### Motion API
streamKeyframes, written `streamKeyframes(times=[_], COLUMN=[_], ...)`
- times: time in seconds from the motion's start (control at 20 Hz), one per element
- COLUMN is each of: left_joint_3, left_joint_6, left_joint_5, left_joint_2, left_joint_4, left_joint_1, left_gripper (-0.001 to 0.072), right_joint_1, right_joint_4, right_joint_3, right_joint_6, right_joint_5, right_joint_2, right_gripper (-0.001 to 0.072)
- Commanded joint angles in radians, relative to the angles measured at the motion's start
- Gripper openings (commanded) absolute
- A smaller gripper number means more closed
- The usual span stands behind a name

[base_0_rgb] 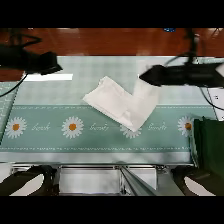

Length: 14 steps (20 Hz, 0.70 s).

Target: Fold the shirts.

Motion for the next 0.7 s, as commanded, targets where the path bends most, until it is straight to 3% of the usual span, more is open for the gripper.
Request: streamKeyframes(times=[0.0,0.3,0.65], left_joint_3=[-0.278,-0.550,-0.613], left_joint_6=[0.014,0.015,0.014], left_joint_5=[0.046,0.118,0.163], left_joint_2=[0.246,0.370,0.363], left_joint_4=[0.042,-0.063,-0.084], left_joint_1=[0.066,0.063,0.061], left_gripper=[0.0013,0.0013,0.0013], right_joint_1=[0.157,0.203,0.197], right_joint_4=[0.046,0.084,0.071], right_joint_3=[0.224,0.437,0.440], right_joint_6=[0.014,0.038,0.060], right_joint_5=[-0.067,-0.062,-0.162], right_joint_2=[-0.318,-0.649,-0.697], right_gripper=[0.0026,0.0026,0.0027])
